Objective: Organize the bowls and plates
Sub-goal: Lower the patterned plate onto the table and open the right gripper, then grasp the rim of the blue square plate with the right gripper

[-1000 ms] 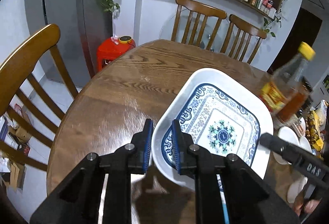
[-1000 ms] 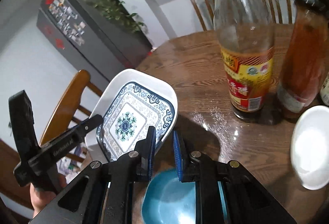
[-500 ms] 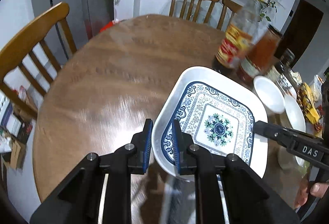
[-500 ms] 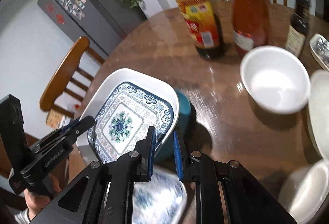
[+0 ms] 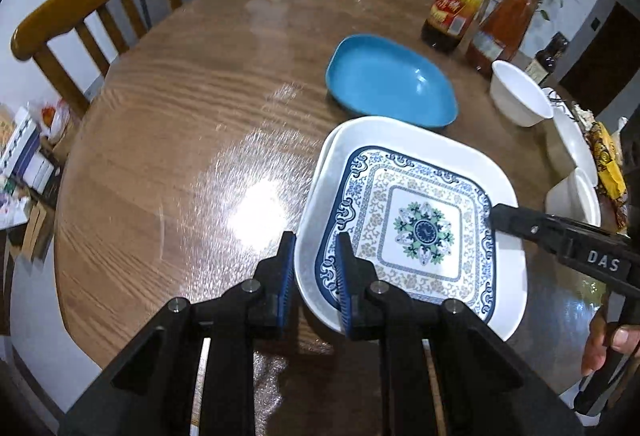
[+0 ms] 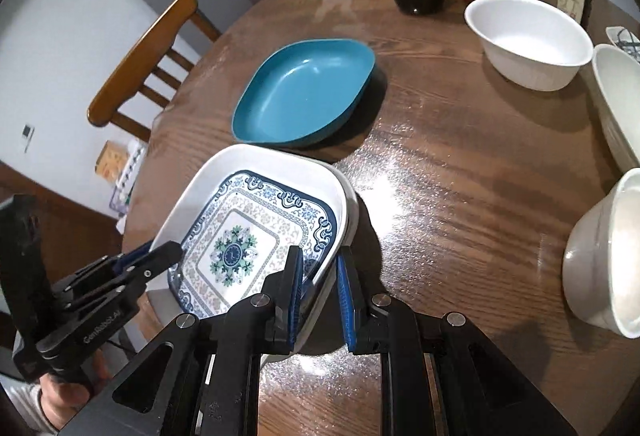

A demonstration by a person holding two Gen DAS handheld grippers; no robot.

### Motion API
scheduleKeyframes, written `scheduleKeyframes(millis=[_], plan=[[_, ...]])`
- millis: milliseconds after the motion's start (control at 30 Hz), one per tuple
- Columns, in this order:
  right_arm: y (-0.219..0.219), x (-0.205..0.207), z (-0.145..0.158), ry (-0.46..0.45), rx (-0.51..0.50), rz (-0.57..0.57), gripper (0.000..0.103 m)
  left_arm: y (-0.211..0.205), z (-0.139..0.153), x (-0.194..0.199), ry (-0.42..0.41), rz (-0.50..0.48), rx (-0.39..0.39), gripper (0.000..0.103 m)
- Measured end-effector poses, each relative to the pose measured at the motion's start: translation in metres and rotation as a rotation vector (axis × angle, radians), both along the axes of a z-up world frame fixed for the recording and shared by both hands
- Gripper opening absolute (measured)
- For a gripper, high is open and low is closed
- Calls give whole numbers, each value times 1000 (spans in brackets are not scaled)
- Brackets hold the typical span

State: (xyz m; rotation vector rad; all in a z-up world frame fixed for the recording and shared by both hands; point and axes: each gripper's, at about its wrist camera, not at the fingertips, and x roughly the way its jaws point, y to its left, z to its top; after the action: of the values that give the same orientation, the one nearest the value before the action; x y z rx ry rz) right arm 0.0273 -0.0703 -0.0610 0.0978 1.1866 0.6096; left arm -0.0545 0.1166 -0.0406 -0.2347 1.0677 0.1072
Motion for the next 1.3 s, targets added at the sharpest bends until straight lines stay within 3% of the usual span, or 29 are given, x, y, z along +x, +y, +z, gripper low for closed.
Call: scheduleKeyframes(millis=[333, 600, 633, 700, 733, 767, 933, 1233, 1300], plan=[[15, 0, -2, -79, -78, 31, 19, -4, -12, 4, 26, 8, 18, 17], [15, -3, 0, -91, -97, 10, 19, -7, -6, 1, 15, -9, 58, 21], [14, -4, 1, -92, -92, 6, 19, -6, -3, 0, 2, -14, 57, 24], [10, -5, 5, -100, -91, -6, 19, -5, 4, -3, -17, -17, 76, 39], [9, -6, 8, -111, -91, -11, 20, -5, 9, -4, -31, -20, 85, 54], [7, -7, 12, -125, -86, -14, 21, -5, 13, -5, -48, -23, 91, 64], [-2, -10, 28, -156, -54, -43, 43, -9, 32, -5, -110, -49, 160, 77], [-18, -8, 43, -153, 4, -120, 46, -8, 44, 7, -140, -85, 212, 91], [-20, -7, 45, -156, 2, -137, 53, -7, 47, 12, -142, -90, 218, 94]])
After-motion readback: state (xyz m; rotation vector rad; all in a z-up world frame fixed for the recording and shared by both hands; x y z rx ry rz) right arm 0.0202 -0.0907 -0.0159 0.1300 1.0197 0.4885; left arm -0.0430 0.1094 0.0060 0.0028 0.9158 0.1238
